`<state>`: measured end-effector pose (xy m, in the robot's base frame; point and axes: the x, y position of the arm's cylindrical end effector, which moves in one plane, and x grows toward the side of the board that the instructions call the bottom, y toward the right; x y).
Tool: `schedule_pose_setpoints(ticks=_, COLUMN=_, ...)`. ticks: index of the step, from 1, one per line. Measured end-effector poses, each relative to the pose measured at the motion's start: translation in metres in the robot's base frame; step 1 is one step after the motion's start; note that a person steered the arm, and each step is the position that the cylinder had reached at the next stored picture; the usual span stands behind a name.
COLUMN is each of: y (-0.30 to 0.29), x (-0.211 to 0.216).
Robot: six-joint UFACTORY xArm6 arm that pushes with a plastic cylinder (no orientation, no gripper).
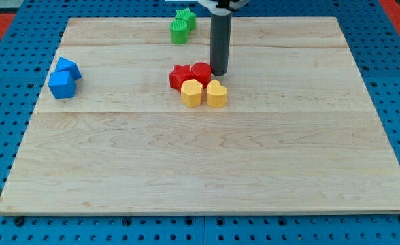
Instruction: Push the green star to the top left of the green circle
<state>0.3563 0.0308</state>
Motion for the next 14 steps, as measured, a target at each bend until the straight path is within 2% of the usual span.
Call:
schedule_pose_setpoints(ticks=1, y=0.017, x=-0.005)
schedule_pose_setpoints(ticks=2, y=0.038, x=-0.055)
schedule_pose_setpoints(ticks=4, y=-0.002, x=-0.142)
schedule_pose_setpoints(ticks=5, y=-0.015, x=-0.162)
schedule_pose_setpoints(ticks=6, y=-0.031, x=-0.164)
schedule_pose_setpoints(ticks=7, y=-0.07, x=-0.161)
schedule_pose_setpoints(ticks=9, y=-0.176, x=-0.126)
schedule_pose_setpoints(ticks=10, y=-0.207, x=-0.117)
schedule_pose_setpoints(ticks=11, y=-0.205, x=-0.165)
schedule_pose_setpoints(ticks=12, y=-0.204, x=-0.165)
schedule_pose_setpoints(ticks=13, y=-0.2, x=-0.148)
schedule_pose_setpoints(ticks=14, y=-0.242, x=-0.111)
